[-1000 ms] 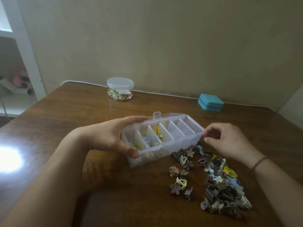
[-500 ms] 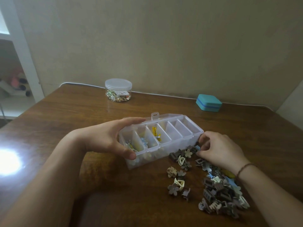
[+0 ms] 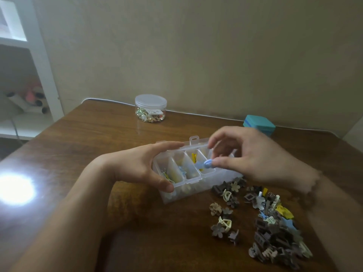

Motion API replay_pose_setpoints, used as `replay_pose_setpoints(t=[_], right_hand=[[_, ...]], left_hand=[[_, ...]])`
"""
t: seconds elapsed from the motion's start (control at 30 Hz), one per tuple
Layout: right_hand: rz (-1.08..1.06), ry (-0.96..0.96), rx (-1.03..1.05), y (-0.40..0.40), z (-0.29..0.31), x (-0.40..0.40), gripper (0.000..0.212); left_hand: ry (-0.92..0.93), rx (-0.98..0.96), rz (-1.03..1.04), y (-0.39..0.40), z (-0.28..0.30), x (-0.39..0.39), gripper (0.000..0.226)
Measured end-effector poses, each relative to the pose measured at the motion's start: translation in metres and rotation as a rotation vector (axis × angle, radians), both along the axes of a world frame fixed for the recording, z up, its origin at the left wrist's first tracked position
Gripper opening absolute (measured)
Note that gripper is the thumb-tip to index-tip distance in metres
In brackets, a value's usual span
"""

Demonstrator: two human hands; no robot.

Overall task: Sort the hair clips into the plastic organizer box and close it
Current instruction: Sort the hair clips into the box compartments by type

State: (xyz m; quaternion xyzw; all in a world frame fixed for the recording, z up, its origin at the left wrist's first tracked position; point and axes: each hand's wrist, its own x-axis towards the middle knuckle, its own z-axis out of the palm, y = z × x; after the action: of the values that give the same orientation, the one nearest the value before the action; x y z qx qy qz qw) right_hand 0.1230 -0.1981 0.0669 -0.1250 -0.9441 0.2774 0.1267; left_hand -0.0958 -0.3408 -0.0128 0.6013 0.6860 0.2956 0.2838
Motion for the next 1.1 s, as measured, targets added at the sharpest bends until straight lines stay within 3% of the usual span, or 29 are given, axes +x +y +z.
replay_pose_setpoints(t=[0.2, 0.3, 0.4, 0.57, 0.63, 0.73, 0.87, 0.97, 1.1], right_hand=[[0.188, -0.364, 0.517, -0.001, -0.005, -0.059, 0.031], [0.257, -0.492, 0.610, -0.003, -0.006, -0.077, 0.032], [0.243, -0.438, 0.613, -0.002, -0.012, -0.085, 0.028], [0.041, -0.034, 0.503, 0.023, -0.020, -0.057, 0.014], [-0.036, 0.031, 0.441, 0.038, -0.022, -0.029, 0.010], [-0.201, -0.049, 0.400, 0.057, -0.027, 0.017, 0.008], [-0.376, -0.202, 0.285, 0.072, -0.045, 0.062, 0.029], [-0.397, -0.339, 0.198, 0.078, -0.065, 0.077, 0.037], [-0.373, -0.317, 0.097, 0.083, -0.069, 0.078, 0.040]], left_hand=[[-0.007, 0.011, -0.009, 0.000, 0.002, 0.000, 0.099], [-0.034, 0.047, -0.038, 0.000, 0.002, 0.002, 0.089], [-0.037, 0.052, -0.038, 0.000, 0.002, 0.001, 0.088], [-0.047, -0.002, -0.003, 0.000, -0.001, -0.002, 0.120], [-0.041, -0.016, 0.006, 0.001, -0.001, -0.001, 0.123], [-0.034, -0.017, 0.004, 0.001, -0.001, 0.000, 0.120], [-0.034, -0.023, -0.010, 0.001, -0.001, 0.000, 0.117], [-0.039, -0.017, -0.011, 0.001, -0.001, 0.000, 0.115], [-0.047, -0.018, -0.012, 0.001, -0.002, -0.001, 0.114]])
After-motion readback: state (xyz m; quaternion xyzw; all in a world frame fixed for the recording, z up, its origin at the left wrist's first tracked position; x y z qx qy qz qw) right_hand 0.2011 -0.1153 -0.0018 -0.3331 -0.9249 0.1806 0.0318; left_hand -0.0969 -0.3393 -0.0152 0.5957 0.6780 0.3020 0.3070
